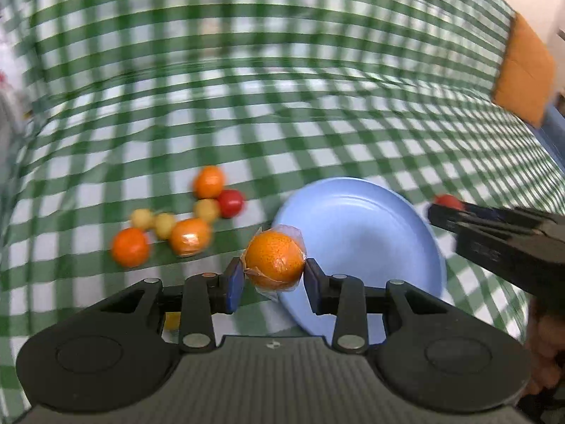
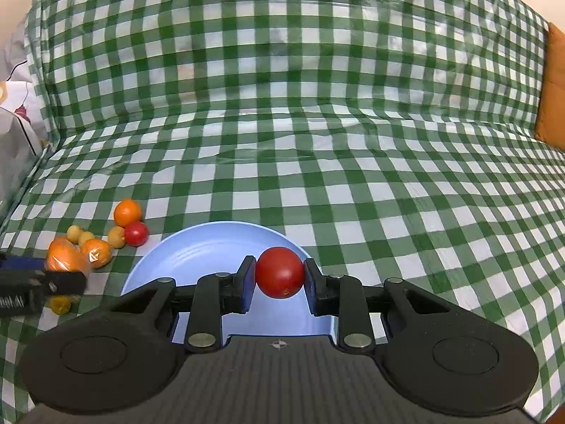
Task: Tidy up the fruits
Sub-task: 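Carry the wrapped orange over the blue plate while the right tool carries the tomato there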
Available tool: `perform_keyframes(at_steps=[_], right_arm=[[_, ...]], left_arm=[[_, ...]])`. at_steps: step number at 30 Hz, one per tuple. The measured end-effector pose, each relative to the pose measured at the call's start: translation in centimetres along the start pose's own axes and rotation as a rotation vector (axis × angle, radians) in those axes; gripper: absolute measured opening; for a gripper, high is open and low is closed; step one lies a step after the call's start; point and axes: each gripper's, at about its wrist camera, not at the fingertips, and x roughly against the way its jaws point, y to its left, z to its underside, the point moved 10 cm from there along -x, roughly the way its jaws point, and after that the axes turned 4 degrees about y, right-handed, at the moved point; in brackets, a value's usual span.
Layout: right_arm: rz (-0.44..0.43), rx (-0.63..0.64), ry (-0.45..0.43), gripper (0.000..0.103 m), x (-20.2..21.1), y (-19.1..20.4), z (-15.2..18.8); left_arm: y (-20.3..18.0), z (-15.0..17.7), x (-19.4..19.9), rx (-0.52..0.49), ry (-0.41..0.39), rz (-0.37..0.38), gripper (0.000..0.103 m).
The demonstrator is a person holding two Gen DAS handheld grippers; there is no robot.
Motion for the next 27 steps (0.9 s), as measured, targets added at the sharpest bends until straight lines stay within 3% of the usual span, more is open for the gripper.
perform_keyframes(at_steps=[5, 11, 27], right_arm=[[0.007, 0.002, 0.002, 0.030, -0.9, 0.3, -0.3], [0.012, -0.013, 0.007, 0.030, -1.0, -0.5, 0.3], [0.003, 0.006, 0.017, 0.030, -1.9, 0.3, 0.6]], left_arm=[[-3.6, 0.3, -0.4, -0.079, -0.021, 0.046, 0.041], [-5.2, 0.8, -1.6, -0.140, -0.016, 0.026, 0.041], [-4.4, 0.9, -1.3, -0.127, -0.011, 0.031, 0.041]])
